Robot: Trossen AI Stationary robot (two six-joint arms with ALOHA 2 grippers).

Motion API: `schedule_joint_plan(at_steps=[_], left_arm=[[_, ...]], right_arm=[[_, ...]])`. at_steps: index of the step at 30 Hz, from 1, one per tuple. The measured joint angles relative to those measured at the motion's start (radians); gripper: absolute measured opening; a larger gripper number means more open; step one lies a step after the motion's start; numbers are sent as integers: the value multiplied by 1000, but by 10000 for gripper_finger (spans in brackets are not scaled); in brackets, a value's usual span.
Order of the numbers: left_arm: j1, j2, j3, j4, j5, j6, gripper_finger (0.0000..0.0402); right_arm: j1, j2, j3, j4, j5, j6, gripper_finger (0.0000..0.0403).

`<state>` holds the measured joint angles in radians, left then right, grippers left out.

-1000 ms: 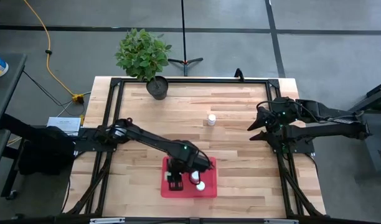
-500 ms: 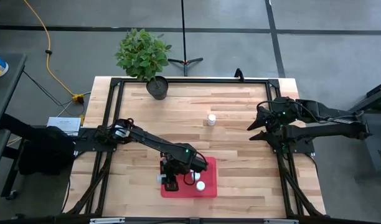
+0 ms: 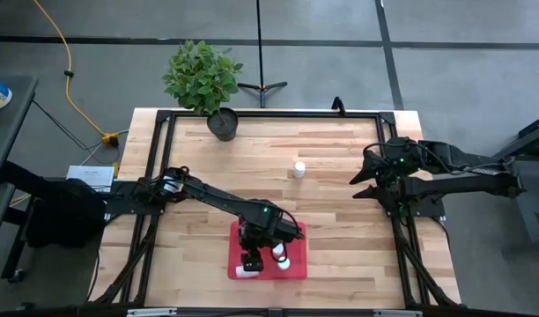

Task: Pick and place pill bottles into a basket
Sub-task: Put the white pill bottle into the red bin

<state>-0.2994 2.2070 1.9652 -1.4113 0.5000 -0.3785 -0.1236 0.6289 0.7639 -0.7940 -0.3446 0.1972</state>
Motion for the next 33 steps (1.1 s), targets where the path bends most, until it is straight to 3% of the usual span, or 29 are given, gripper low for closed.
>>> schedule_joint_plan(at_steps=[8, 17, 25, 33], left_arm=[[57, -7, 1, -45, -113, -23, 275], [174, -16, 145, 31, -435, -5, 275], [203, -16, 324, 133, -688, 36, 275], [195, -48, 365, 39, -873, 40, 275]], right_arm=[[0, 0, 0, -1, -2, -1, 232], [0, 0, 0, -1, 31, -5, 232], [0, 0, 0, -15, 141, -2, 232], [0, 0, 0, -24, 145, -15, 232]])
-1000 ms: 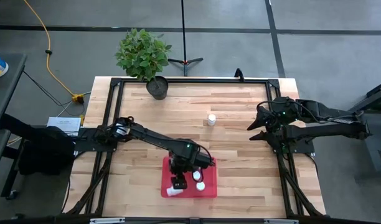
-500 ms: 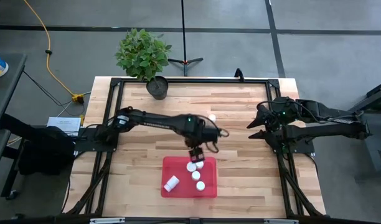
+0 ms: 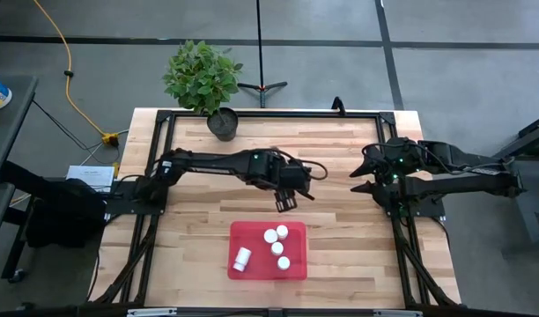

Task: Pick and place pill bottles into a basket
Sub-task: Put the white pill bottle into the red bin

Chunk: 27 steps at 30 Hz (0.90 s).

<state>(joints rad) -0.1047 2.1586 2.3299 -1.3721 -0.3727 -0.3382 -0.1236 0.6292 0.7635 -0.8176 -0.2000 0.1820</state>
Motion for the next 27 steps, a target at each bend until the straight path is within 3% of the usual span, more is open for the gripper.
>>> schedule_joint_plan(at_steps=[8, 14, 22, 27], left_arm=[[0, -48, -1, -98, -71, -20, 275], [0, -72, -27, -63, -61, -33, 275], [-1, -168, -402, 264, 136, -40, 268], [-1, -367, -731, 558, 159, -131, 228]], right_arm=[[0, 0, 0, -14, -17, 1, 232], [0, -1, 0, -16, -40, 19, 232], [0, -1, 0, -30, -57, 27, 232], [0, -1, 0, -42, -62, 24, 232]])
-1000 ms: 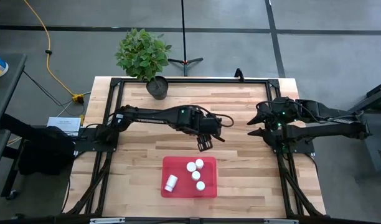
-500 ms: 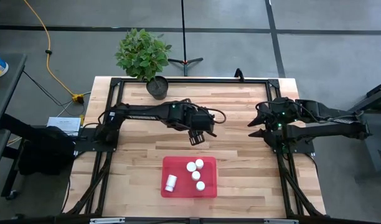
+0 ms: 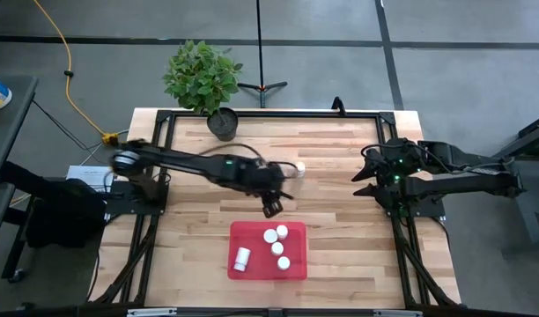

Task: Pick and place pill bottles into a basket
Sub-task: Put the white pill bottle into the red bin

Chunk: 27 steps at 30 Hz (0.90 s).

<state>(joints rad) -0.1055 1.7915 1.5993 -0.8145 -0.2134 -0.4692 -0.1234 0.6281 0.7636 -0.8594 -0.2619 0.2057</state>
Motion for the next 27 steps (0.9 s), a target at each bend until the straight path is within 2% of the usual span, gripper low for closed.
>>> schedule_joint_plan(at_steps=[6, 13, 17, 21, 27], left_arm=[[0, -285, -391, 447, -2, -108, 179], [-2, -515, -733, 791, -10, -190, 148], [-6, -573, -834, 864, -13, -210, 138], [-6, -599, -868, 847, -14, -200, 133], [-6, -643, -946, 814, -40, -194, 127]], right_arm=[[0, 1, 0, 3, 11, -11, 232], [-2, 57, 0, 14, 66, -34, 232], [-3, 156, 0, 57, 70, -76, 232], [-12, 266, 0, 127, 70, -106, 232], [-70, 410, 0, 188, 8, -138, 232]])
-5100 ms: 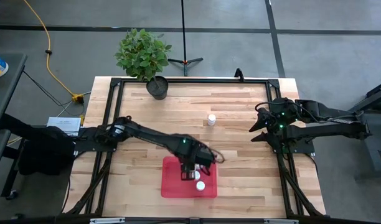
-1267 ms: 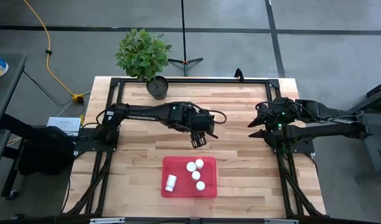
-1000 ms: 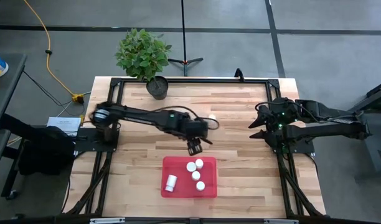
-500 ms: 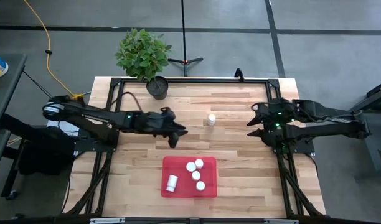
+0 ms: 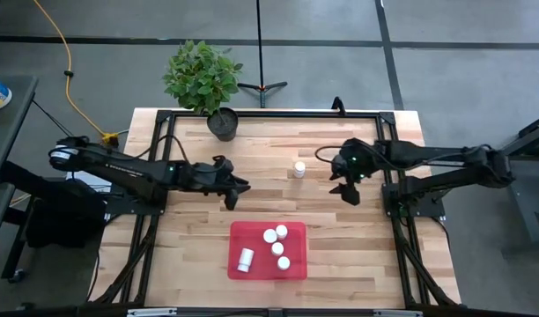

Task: Pick and place pill bottles into a basket
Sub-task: Put the white pill bottle into the red bin

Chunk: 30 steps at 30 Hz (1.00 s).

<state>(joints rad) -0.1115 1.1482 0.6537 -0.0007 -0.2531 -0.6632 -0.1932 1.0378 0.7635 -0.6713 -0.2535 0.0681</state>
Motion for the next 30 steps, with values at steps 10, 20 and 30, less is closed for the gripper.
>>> schedule_joint_plan(at_steps=[10, 20, 30], left_arm=[[0, -139, -151, 62, -42, -22, 126], [0, -229, -193, 27, -45, -3, 127], [0, -229, -192, -3, -44, -4, 122]], right_arm=[[-129, 152, 0, 202, -115, 20, 232], [-198, 314, 13, 310, -157, 38, 232], [-227, 517, 241, 210, -103, -47, 232]])
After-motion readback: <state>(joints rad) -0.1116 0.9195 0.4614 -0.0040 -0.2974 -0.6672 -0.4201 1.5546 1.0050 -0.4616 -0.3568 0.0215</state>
